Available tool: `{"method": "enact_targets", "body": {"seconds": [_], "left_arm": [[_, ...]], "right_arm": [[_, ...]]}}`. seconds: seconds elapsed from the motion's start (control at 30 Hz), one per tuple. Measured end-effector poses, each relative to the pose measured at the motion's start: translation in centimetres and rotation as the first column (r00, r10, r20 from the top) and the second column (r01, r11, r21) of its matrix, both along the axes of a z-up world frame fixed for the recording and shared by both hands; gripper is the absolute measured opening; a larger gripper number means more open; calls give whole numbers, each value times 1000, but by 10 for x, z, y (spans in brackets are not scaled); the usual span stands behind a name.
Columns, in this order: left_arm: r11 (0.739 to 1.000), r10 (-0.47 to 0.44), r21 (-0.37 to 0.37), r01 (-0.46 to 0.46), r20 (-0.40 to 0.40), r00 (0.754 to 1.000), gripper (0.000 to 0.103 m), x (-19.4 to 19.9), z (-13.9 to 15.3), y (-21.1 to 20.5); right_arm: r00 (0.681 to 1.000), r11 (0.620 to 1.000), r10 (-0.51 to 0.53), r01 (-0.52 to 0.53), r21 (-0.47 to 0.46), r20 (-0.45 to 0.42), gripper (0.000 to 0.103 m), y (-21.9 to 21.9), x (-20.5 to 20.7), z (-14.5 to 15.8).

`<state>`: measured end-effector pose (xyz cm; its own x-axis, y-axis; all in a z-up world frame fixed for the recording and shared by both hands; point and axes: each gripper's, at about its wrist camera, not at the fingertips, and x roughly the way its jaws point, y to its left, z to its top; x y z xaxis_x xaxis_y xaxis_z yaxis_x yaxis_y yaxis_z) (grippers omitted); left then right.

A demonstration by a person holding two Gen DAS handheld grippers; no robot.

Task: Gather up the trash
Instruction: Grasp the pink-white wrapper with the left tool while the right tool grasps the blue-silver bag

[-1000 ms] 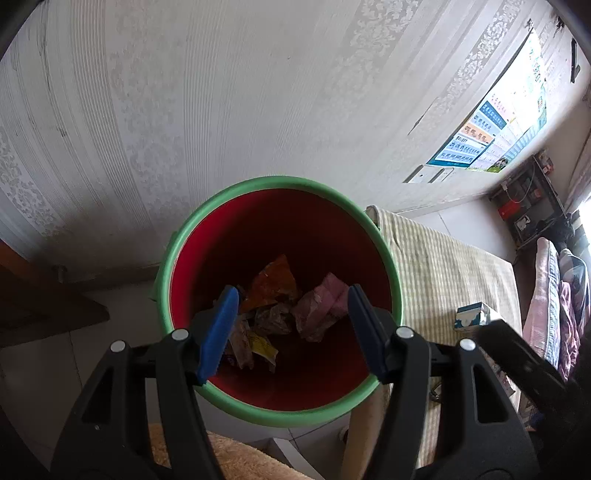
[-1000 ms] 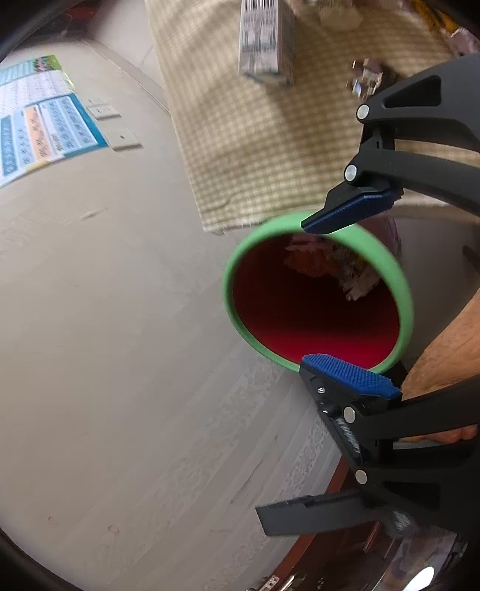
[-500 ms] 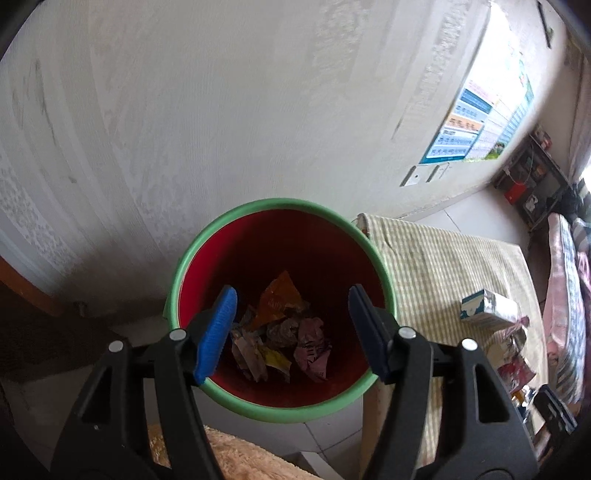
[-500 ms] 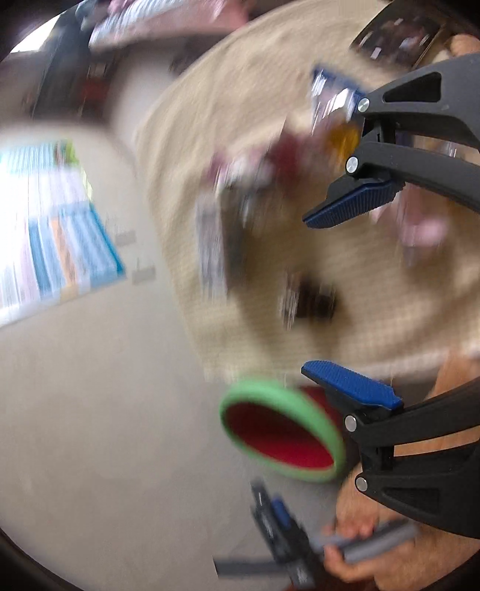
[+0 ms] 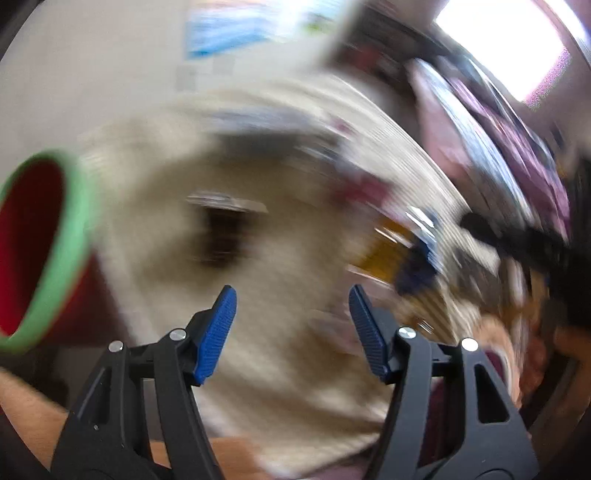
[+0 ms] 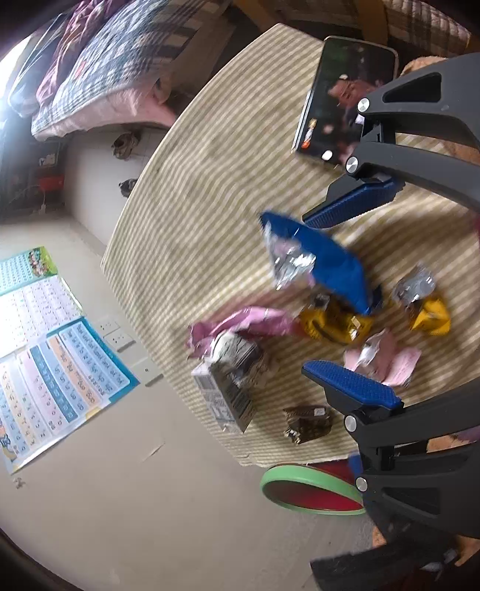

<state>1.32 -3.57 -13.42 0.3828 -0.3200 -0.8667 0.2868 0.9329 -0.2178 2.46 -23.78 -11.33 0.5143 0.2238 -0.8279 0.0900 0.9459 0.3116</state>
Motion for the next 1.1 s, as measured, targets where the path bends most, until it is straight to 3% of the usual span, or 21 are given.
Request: {"method": "enact_targets", "body": {"seconds": [0.07, 0.13, 0.2, 0.23, 0.3, 0.57, 0.77, 1.1], "left_arm": [[990, -120, 80, 119, 9, 993, 60, -3, -11, -40], [976, -180, 115, 184, -42, 983, 59, -2, -28, -61], [974, -178, 119, 190, -105, 978, 41, 1, -45, -69], [977, -161, 124, 176, -118, 980, 39, 2, -49, -68], [979, -156, 119, 168, -100, 983, 26, 0, -47, -63], [997, -47, 62, 52, -78, 996, 25, -8, -29, -4], [998, 58, 34, -56, -76, 995, 25, -6, -22, 21], [999, 39, 40, -37, -67, 997, 25, -4, -23, 9]], "right_arm": [[1000, 1000, 0, 0, 1, -17, 72, -5, -8, -4], [999, 1000, 8, -8, -5, -34, 72, -7, -15, -9], [999, 1000, 3, -4, -12, -53, 72, -11, -23, -17], [998, 1000, -8, 7, -9, -65, 72, -15, -25, -21], [996, 999, -31, 32, 12, -78, 72, -22, -27, -25], [998, 1000, 3, -2, 14, -61, 72, -11, -20, -22], [997, 1000, -12, 14, 22, -83, 72, -8, 8, -28], [984, 1000, 4, 1, 28, -181, 72, -2, 34, -51]]}}
